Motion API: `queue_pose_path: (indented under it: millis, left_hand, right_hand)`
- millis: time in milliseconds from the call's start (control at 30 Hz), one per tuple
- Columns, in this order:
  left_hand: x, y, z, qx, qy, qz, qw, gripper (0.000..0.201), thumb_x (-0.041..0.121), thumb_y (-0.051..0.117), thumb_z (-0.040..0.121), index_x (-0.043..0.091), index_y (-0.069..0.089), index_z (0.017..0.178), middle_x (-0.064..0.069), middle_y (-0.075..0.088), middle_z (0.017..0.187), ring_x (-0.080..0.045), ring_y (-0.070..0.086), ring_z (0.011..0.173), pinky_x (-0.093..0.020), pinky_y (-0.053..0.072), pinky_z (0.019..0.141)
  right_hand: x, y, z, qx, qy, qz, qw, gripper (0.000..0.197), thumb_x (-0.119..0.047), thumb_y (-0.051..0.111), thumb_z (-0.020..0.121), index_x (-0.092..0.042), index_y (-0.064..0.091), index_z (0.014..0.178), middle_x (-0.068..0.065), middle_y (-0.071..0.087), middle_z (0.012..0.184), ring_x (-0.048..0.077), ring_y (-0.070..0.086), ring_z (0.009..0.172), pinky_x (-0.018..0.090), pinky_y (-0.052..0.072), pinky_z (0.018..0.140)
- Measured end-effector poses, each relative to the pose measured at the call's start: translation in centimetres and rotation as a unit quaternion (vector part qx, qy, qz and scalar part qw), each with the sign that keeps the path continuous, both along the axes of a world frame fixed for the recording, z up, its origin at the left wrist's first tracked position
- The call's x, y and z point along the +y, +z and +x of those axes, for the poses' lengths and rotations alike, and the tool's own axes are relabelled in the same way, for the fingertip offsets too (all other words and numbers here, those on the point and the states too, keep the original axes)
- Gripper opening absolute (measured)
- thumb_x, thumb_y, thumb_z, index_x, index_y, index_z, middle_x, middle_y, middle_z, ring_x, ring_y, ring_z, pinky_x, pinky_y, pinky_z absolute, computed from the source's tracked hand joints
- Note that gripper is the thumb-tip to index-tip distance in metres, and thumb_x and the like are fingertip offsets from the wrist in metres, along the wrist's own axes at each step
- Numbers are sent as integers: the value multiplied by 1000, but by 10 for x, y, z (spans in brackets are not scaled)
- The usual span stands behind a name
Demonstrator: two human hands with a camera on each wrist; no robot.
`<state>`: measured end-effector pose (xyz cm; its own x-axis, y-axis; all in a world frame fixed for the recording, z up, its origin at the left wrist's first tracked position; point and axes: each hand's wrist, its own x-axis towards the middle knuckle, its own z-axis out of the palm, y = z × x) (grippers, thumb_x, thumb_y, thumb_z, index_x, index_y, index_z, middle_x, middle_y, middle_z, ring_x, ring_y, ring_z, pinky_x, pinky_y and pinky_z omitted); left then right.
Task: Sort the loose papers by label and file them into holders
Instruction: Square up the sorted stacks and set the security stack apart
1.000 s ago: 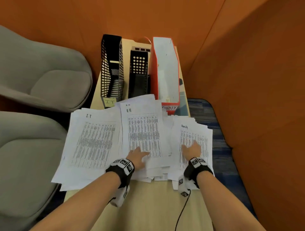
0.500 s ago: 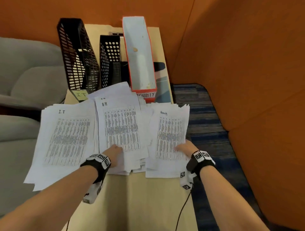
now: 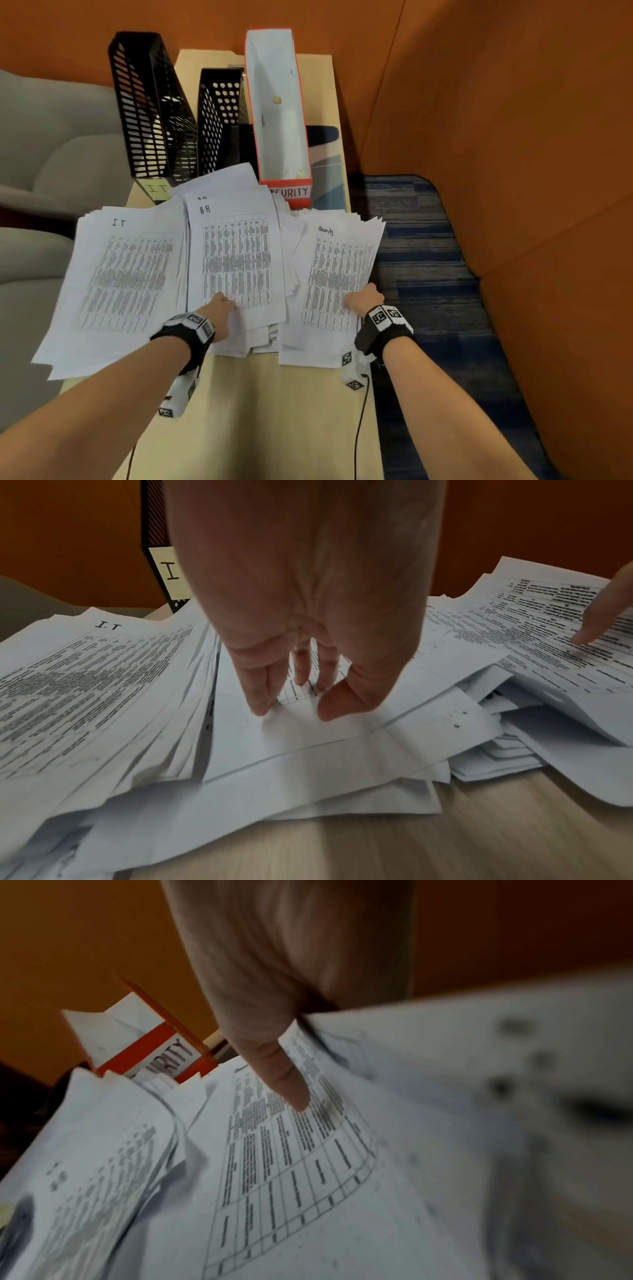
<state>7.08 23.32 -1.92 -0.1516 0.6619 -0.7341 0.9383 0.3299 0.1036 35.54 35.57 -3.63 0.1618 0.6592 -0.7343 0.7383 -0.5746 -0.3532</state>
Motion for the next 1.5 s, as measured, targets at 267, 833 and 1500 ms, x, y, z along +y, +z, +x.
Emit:
queue_pose_path:
  millis: [267, 833, 1500]
  left_hand:
    - [0, 3, 0, -2, 29, 20, 999, 67, 13, 69, 74, 16, 42, 135, -4, 32, 135, -24, 60, 99, -29, 54, 80]
    - [-5, -2, 0, -3, 28, 34, 999, 65, 2, 65, 76, 15, 40, 135, -5, 32, 136, -23, 61, 92, -24, 52, 71]
    - [3, 48, 10, -197, 183, 77, 960, 64, 53, 46, 92, 14, 39, 142, -7, 33, 152, -26, 33, 138, -42, 24, 115]
  right_hand:
    - [-4, -8, -10, 44, -24, -4, 999, 65, -19, 66, 82, -1, 36, 137, 16, 50, 133, 31, 55, 118, 29, 47, 84]
    - [-16, 6, -24, 84, 206, 186, 957, 34, -14, 56, 85, -7, 55, 118, 11, 47, 130, 31, 47, 124, 39, 45, 102]
    - [-17, 109, 78, 295, -201, 216, 909, 44, -1, 61, 90, -5, 50, 133, 10, 61, 120, 23, 59, 100, 32, 47, 88]
